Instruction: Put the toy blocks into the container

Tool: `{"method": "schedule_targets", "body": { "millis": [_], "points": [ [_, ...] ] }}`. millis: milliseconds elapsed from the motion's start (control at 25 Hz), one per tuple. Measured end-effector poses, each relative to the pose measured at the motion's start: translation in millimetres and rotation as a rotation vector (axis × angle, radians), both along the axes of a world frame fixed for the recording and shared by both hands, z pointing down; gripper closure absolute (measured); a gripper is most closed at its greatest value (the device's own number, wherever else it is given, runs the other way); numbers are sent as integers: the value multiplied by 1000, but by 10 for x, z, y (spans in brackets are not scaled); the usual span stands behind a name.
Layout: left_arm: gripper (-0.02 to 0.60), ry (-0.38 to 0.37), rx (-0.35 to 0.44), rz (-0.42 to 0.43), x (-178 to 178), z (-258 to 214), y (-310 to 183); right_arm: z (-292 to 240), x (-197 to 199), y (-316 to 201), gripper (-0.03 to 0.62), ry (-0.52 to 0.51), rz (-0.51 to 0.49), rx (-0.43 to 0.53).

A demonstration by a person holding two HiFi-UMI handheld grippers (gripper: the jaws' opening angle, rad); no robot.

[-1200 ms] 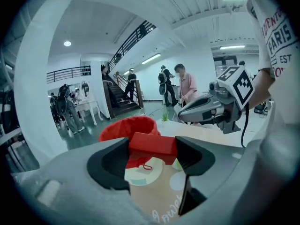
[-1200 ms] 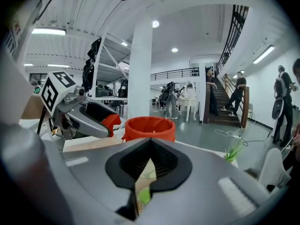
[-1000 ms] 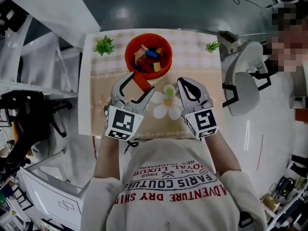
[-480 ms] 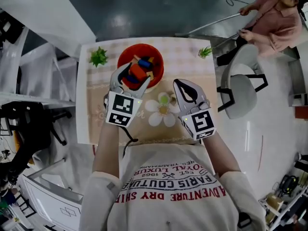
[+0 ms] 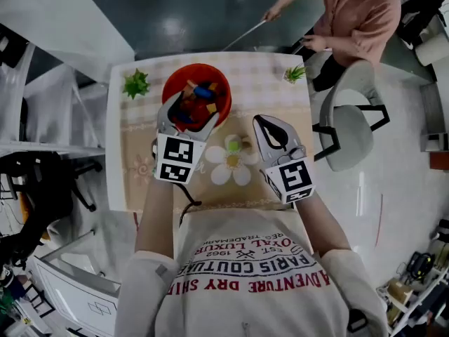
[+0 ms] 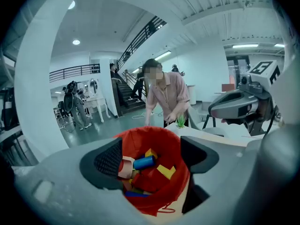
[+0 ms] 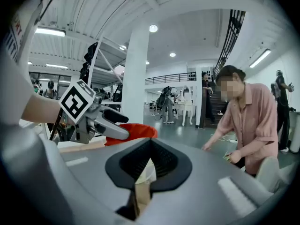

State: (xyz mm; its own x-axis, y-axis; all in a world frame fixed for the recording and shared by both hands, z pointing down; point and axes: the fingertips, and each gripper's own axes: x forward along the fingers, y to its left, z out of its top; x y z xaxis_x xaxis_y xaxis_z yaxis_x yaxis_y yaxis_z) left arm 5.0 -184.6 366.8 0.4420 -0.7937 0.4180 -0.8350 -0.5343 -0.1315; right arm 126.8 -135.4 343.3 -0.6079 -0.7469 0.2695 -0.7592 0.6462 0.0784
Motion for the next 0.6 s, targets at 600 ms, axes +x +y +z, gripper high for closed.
{"method": "schedule_targets", "body": {
  "millis": [600],
  "points": [
    [195,97,3,-65,455,167,820,402,233,272,592,-4,-81,-85]
  ]
}}
